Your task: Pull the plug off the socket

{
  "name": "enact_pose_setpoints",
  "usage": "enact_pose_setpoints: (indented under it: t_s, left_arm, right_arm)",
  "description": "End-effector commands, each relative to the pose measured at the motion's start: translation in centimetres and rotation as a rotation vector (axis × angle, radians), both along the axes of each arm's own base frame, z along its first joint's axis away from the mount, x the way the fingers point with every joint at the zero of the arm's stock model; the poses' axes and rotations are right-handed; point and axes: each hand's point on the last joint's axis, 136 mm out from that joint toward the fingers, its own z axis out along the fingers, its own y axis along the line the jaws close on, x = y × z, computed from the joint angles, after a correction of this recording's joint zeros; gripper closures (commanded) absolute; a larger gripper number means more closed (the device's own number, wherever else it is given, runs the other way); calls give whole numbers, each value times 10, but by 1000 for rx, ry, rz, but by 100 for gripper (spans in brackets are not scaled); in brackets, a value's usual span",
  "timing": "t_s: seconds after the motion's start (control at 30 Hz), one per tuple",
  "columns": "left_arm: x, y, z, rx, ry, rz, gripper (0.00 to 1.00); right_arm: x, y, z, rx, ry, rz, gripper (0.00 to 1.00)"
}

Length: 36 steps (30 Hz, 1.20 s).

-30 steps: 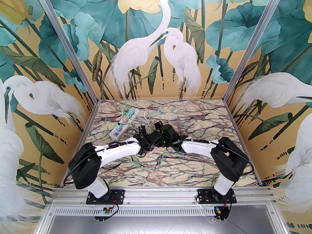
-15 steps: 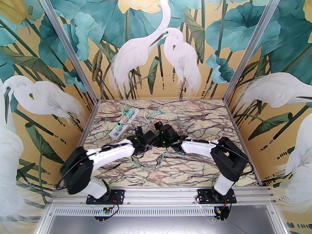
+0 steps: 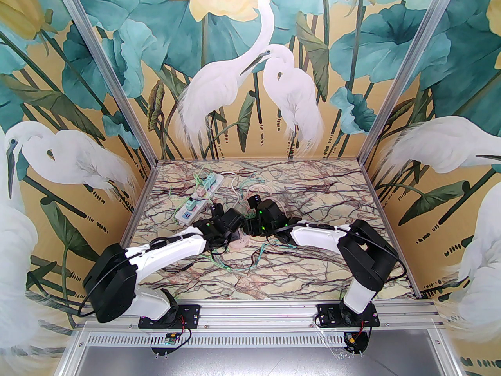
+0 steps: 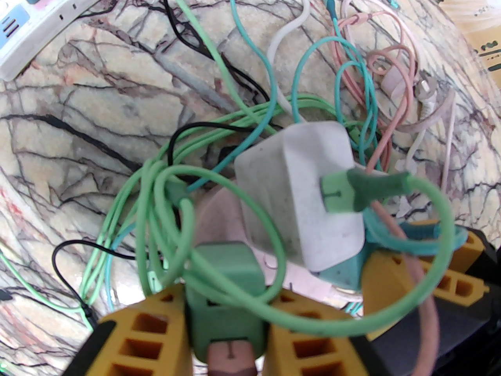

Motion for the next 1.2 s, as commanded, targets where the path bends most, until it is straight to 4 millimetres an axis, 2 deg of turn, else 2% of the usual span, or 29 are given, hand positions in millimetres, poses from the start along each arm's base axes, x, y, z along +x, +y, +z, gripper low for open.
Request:
enact_pose_setpoints:
  t_s: [0.0, 0.23, 0.4, 0.63, 0.77, 0.9, 1.03, 1.17]
  left_arm:
    - [7, -26, 24, 32, -45, -72, 87]
    - [7, -32, 20, 74, -35, -85, 87]
    - [7, -29, 31, 72, -55, -82, 88]
    - [9, -28, 37, -124, -38, -68, 87]
    - [8, -13, 46, -53, -54, -52, 87]
    - [8, -10, 44, 22, -39, -60, 87]
    - [8, -19, 43, 81, -36, -85, 87]
    - [9, -30, 29, 80, -5, -106, 87]
  right_arm:
    - [-31, -43, -81, -254, 185, -32, 70]
    - [-31, -44, -82, -257, 185, -34, 70]
    - [-31, -43, -82, -257, 185, -33, 70]
    - [-31, -44, -82, -257, 185, -34, 70]
    - [-31, -44, -81, -257, 185, -33, 70]
    - [-31, -43, -81, -255, 184, -32, 70]
    - [-31, -44, -81, -257, 183, -34, 70]
    - [-31, -43, -81, -252, 185, -33, 70]
